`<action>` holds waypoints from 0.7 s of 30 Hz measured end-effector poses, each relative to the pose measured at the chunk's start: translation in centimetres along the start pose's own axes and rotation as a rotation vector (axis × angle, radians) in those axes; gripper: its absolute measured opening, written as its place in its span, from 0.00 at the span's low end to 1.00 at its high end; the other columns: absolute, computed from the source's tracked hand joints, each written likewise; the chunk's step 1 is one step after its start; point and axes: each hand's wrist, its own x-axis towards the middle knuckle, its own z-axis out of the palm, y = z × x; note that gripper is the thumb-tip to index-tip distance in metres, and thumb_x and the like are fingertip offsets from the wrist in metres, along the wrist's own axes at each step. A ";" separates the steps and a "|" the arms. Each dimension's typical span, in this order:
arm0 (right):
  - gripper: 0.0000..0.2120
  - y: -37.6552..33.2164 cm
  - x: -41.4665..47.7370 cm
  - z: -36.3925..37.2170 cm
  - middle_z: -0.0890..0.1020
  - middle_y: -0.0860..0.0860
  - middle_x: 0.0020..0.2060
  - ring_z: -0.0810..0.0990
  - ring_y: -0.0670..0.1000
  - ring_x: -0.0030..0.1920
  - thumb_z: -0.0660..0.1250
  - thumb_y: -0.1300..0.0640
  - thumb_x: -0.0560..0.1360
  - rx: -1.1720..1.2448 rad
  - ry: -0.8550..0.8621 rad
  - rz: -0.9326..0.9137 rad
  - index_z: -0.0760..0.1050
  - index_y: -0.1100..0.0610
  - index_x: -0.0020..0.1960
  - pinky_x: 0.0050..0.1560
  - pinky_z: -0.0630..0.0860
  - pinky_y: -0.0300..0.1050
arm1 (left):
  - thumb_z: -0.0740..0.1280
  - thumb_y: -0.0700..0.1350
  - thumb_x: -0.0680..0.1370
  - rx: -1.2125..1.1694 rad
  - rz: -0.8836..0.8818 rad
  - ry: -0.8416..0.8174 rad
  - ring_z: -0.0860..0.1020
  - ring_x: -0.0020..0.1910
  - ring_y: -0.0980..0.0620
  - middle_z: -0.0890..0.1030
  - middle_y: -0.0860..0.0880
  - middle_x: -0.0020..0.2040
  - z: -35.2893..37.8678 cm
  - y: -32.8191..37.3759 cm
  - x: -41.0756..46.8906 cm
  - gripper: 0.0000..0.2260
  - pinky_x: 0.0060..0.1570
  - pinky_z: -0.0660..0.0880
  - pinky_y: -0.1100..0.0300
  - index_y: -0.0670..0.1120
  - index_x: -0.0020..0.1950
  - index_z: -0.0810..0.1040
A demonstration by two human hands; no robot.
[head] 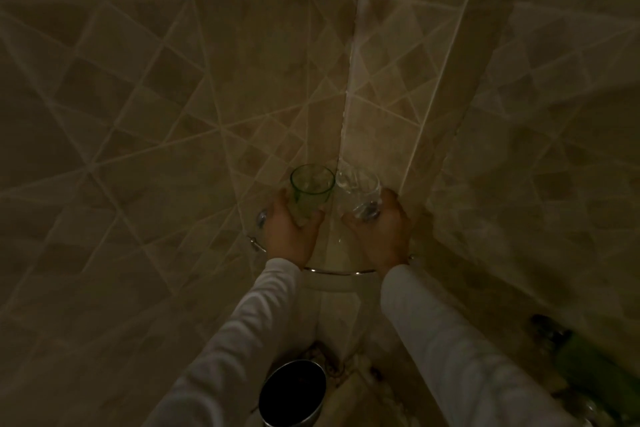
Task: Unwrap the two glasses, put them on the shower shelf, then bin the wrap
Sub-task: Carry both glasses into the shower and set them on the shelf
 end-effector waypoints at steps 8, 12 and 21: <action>0.47 -1.7 -4.6 -5.8 0.52 0.63 0.79 0.54 0.65 0.79 0.66 0.33 0.74 -0.439 -0.039 -0.348 0.48 0.53 0.82 0.77 0.56 0.61 | 0.61 0.63 0.78 0.561 0.312 -0.068 0.59 0.77 0.37 0.62 0.38 0.78 -4.1 0.6 -5.9 0.37 0.73 0.60 0.40 0.41 0.78 0.58; 0.44 -1.0 -8.3 -9.0 0.51 0.65 0.80 0.53 0.67 0.78 0.56 0.29 0.75 -0.595 -0.057 -0.470 0.47 0.50 0.83 0.75 0.54 0.66 | 0.51 0.70 0.76 0.848 0.391 0.007 0.48 0.80 0.40 0.52 0.42 0.81 -6.1 1.2 -10.7 0.40 0.75 0.48 0.36 0.45 0.81 0.52; 0.42 2.1 -16.3 -12.2 0.53 0.66 0.79 0.55 0.67 0.78 0.50 0.25 0.75 -0.559 -0.120 -0.566 0.52 0.47 0.82 0.74 0.53 0.72 | 0.50 0.75 0.74 1.022 0.262 0.072 0.42 0.80 0.42 0.44 0.44 0.82 -9.4 0.4 -22.8 0.45 0.74 0.46 0.32 0.48 0.81 0.46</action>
